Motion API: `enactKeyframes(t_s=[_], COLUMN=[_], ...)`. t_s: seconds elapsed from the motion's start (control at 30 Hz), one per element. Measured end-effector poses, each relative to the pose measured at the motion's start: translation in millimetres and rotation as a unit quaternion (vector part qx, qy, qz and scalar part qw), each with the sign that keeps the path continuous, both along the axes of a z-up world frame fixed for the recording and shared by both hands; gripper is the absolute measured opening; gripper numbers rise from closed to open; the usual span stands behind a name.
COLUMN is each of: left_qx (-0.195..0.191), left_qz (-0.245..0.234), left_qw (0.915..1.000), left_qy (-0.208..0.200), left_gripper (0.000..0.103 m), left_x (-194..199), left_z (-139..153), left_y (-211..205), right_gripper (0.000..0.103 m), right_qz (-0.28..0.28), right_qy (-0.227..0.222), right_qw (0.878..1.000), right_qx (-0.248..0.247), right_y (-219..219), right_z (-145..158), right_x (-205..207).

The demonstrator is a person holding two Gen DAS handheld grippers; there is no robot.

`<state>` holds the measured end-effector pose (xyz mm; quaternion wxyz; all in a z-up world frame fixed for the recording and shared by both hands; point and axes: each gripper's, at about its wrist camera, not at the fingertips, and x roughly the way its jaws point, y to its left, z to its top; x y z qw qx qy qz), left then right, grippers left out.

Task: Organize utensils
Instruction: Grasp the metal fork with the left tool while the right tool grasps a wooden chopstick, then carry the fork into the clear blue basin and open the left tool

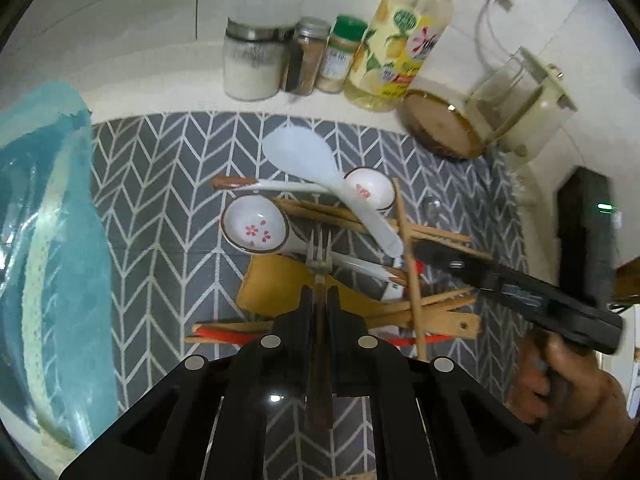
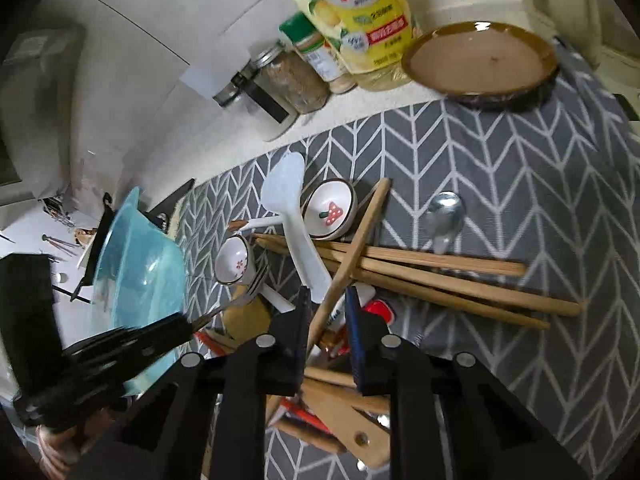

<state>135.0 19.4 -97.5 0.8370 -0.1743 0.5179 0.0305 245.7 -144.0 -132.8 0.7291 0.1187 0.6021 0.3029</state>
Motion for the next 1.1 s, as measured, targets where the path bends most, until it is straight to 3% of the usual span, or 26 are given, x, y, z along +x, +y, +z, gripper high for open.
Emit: enactKeyframes(t_s=[0.2, 0.33, 0.4, 0.47, 0.67, 0.73, 0.8, 1.1], left_qx=[-0.009, -0.032, -0.035, -0.043, -0.035, -0.014, 0.003, -0.022], left_qz=[-0.012, -0.007, -0.007, -0.006, -0.016, -0.021, -0.024, -0.016], left_qw=[0.9998, 0.9992, 0.9988, 0.9981, 0.9986, 0.9992, 0.9996, 0.9977], left_qy=[-0.011, -0.022, -0.033, -0.044, -0.036, -0.031, -0.017, 0.063], left_gripper=[0.008, 0.008, 0.000, 0.000, 0.000, 0.009, 0.036, 0.033], left_x=[-8.9, -19.9, -23.0, -24.6, -22.8, -25.9, -28.2, -40.7], left_z=[7.0, 13.2, 19.8, 27.5, 27.0, 26.5, 20.1, -24.5], left_y=[2.0, 7.2, 8.4, 10.4, 10.8, 7.9, 4.1, 2.5], right_gripper=[0.016, 0.011, 0.008, 0.008, 0.008, 0.008, 0.008, 0.008], right_qz=[0.016, -0.016, -0.047, -0.064, -0.089, -0.086, -0.084, -0.064], right_qy=[-0.018, 0.003, 0.013, 0.017, 0.016, 0.004, -0.004, -0.009], right_qw=[0.999, 1.000, 0.998, 0.996, 0.994, 0.994, 0.994, 0.995], right_qx=[-0.030, -0.005, 0.028, 0.053, 0.057, 0.060, 0.062, 0.071], right_y=[21.2, 3.8, -15.2, -25.2, -35.4, -36.0, -35.5, -24.9], right_z=[-10.6, -9.5, -4.8, 1.2, 3.7, 9.0, 12.6, 13.0], right_x=[-2.1, -4.7, -8.1, -10.3, -14.8, -15.9, -15.6, -20.8])
